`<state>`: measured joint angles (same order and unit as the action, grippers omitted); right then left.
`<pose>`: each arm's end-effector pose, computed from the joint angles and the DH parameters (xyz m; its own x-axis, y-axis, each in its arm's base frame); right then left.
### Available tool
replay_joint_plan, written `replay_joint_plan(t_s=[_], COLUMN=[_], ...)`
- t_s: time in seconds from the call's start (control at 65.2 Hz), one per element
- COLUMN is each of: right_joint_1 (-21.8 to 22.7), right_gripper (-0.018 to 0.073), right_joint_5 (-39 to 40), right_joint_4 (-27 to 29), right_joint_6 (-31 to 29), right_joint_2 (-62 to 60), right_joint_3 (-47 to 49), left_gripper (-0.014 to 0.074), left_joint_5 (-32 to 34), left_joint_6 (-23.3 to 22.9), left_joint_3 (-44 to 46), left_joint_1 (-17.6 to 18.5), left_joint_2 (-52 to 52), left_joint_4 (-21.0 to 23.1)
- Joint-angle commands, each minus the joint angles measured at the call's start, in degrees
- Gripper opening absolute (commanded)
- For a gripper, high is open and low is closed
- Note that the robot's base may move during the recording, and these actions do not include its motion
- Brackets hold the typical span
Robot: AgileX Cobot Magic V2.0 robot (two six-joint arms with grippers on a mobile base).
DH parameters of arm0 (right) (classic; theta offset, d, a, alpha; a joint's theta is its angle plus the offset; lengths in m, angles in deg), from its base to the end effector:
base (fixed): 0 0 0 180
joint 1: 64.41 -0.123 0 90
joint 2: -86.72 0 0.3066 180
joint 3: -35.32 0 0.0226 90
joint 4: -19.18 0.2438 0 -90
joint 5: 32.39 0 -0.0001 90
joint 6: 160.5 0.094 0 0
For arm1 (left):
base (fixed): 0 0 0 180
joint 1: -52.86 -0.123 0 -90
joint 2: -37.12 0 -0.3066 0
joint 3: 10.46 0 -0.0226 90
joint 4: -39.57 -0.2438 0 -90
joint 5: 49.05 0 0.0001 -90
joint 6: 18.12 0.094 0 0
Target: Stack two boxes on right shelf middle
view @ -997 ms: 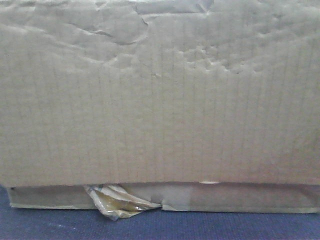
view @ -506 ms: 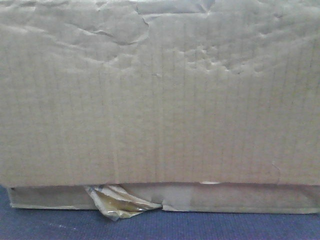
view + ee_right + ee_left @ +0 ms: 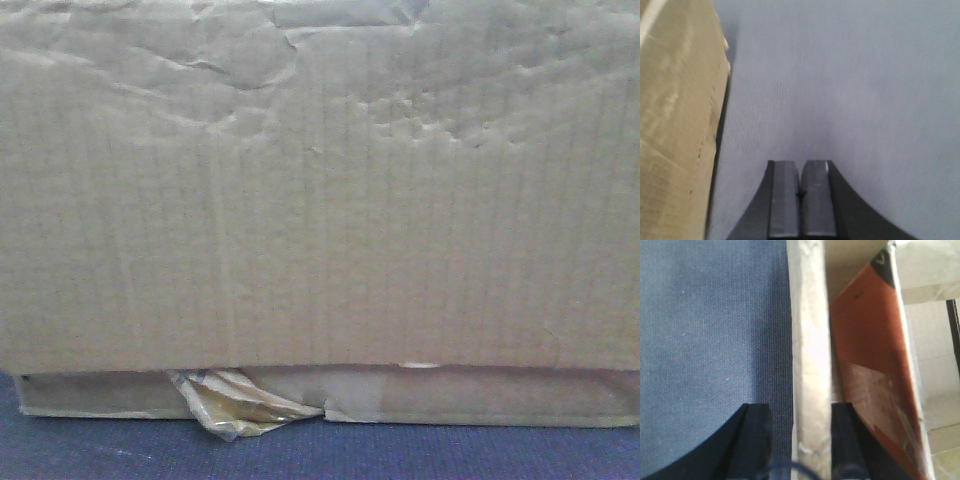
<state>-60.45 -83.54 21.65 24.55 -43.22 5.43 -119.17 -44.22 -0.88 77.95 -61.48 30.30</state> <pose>0.1100 -0.0044 0.3611 -0.6461 0.1599 -0.7463 0.1188 0.9870 0.1086 0.2982 -0.1239 0.3662 -0.9222 0.0067 -0.3866 0.0115 0.9999 -0.0101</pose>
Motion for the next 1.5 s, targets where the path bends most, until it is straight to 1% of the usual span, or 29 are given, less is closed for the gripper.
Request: replay_joint_plan(t_s=[0.0,0.077,0.169,0.276,0.399,0.552,0.675,0.782,0.859,0.92,0.966,0.982,1.012,1.043,1.074,1.135,1.273,1.411,1.488], right_joint_1=[0.01,0.01,-0.25,-2.2,-6.53,-14.23,-18.76,-20.55,-21.15,-21.31,-21.31,-21.31,-21.31,-21.31,-21.31,-21.31,-21.31,-21.31,-21.31], right_gripper=[-0.0162,-0.0157,-0.0153,-0.014,-0.014,-0.014,-0.014,-0.014,-0.0088,0.0042,0.0155,0.0211,0.0277,0.0324,0.0351,0.0358,0.0358,0.0358,0.0328], right_joint_5=[-4.18,-7.88,-9.98,-11.92,-14.63,-15.29,-17.92,-18.81,-18.81,-18.81,-18.81,-18.81,-18.81,-18.81,-18.81,-18.81,-18.81,-18.81,-18.81], right_joint_4=[0.27,0.27,0.27,0.15,-1.17,-6.63,-6.86,-6.86,-6.47,-6.37,-6.37,-6.37,-6.37,-6.37,-6.37,-6.13,-3.15,-3.16,-3.16], right_joint_6=[5.02,7.63,8.22,8.64,12.09,16.1,16.25,16.25,16.25,16.25,16.25,16.25,16.25,16.25,16.36,16.5,16.5,16.5,16.5], right_joint_2=[5.66,10.35,15.36,19.22,23.01,26.54,29.54,31.88,33.14,34.0,34.76,34.94,35.24,35.79,36.29,37.53,40.5,42.51,42.75], right_joint_3=[3.54,8.46,14.68,21.2,27.29,30.7,33.37,35.2,36.38,37.36,37.82,37.83,37.83,37.83,37.83,37.83,37.83,36.86,34.89], left_gripper=[0.0176,0.0176,0.0176,0.0176,0.0176,0.0176,0.0176,0.0176,0.0176,0.0176,0.0176,0.0176,0.0176,0.0176,0.0176,0.0176,0.0176,0.0176,0.0176], left_joint_5=[0.16,0.16,0.16,0.16,0.16,0.16,0.16,0.16,0.16,0.16,0.16,0.16,0.16,0.16,0.16,0.16,0.16,0.16,0.16], left_joint_6=[0.84,0.84,0.97,1.09,1.09,1.09,1.09,1.07,1.07,1.07,1.07,1.07,1.07,1.07,1.07,1.07,1.07,1.07,1.07], left_joint_3=[-0.06,-0.06,-0.06,-0.06,-0.06,-0.06,-0.06,-0.06,-0.06,-0.06,-0.06,-0.06,-0.06,-0.06,-0.06,-0.06,-0.06,-0.06,-0.06], left_joint_1=[-0.11,-0.11,-0.11,-0.11,-0.11,-0.11,-0.11,-0.11,-0.11,-0.11,-0.11,-0.11,-0.11,-0.11,-0.11,-0.11,-0.11,-0.11,-0.11], left_joint_2=[0.25,0.25,0.25,0.25,0.25,0.25,0.25,0.25,0.25,0.25,0.25,0.25,0.25,0.25,0.25,0.25,0.25,0.25,0.25], left_joint_4=[0.1,0.1,0.1,0.1,0.1,0.1,0.1,0.1,0.1,0.1,0.1,0.1,0.1,0.1,0.1,0.1,0.1,0.1,-0.01])
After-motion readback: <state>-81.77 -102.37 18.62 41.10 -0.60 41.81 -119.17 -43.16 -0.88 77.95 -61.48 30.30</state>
